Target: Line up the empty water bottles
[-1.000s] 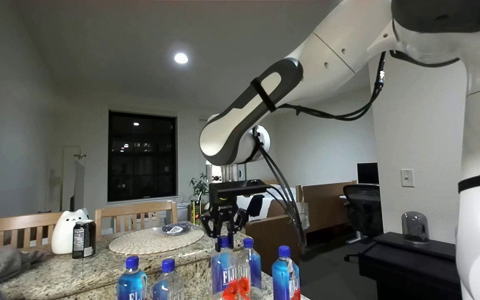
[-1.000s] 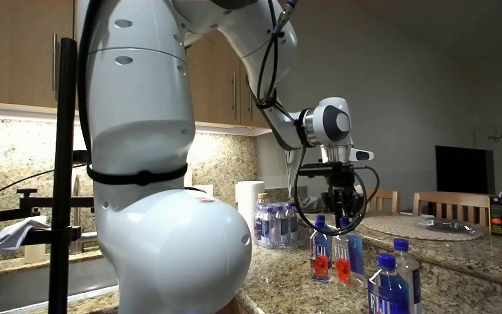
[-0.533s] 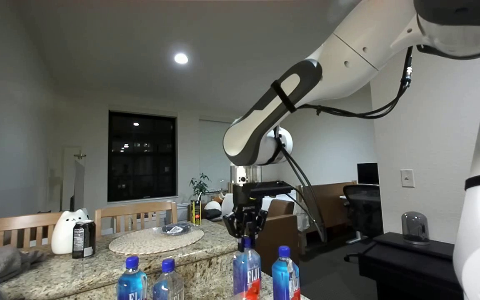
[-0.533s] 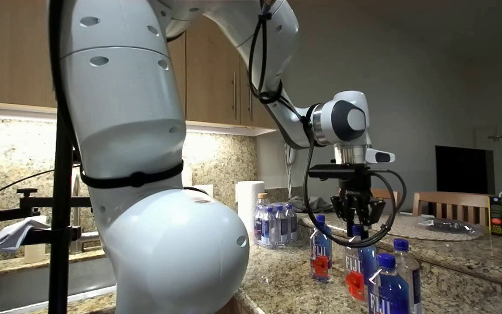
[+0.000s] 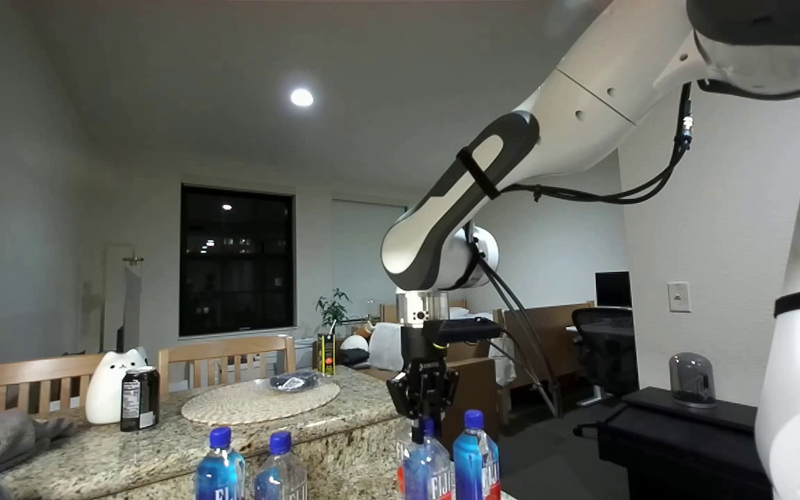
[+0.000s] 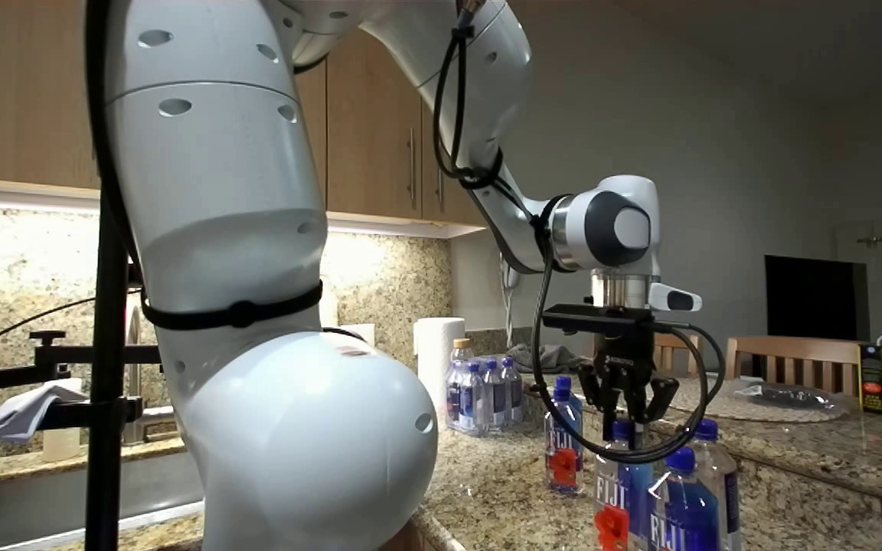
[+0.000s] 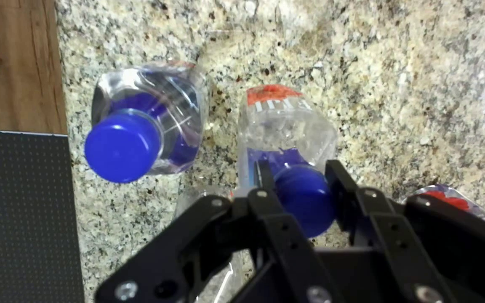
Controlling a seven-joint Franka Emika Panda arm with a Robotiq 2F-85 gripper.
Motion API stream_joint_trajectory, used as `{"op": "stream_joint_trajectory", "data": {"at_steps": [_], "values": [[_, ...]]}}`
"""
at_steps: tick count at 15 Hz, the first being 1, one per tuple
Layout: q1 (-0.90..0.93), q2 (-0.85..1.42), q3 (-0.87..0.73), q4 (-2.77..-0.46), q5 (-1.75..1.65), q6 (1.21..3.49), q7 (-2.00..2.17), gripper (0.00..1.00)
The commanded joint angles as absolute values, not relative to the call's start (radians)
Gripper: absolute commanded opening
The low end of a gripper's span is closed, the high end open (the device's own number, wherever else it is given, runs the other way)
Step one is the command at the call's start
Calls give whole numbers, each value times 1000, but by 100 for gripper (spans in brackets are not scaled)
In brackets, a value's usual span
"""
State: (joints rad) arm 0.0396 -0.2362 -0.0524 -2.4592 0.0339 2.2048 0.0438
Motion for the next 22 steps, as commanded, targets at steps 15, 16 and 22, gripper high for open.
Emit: {"op": "stream_joint_trajectory", "data": {"at_steps": [15, 16, 22], "values": [[-11, -266, -40, -2466, -45, 2129, 38, 16], [-14, -264, -41, -2465, -43, 2125, 35, 16], [-15, -255, -36, -2464, -30, 2108, 55, 16]]}}
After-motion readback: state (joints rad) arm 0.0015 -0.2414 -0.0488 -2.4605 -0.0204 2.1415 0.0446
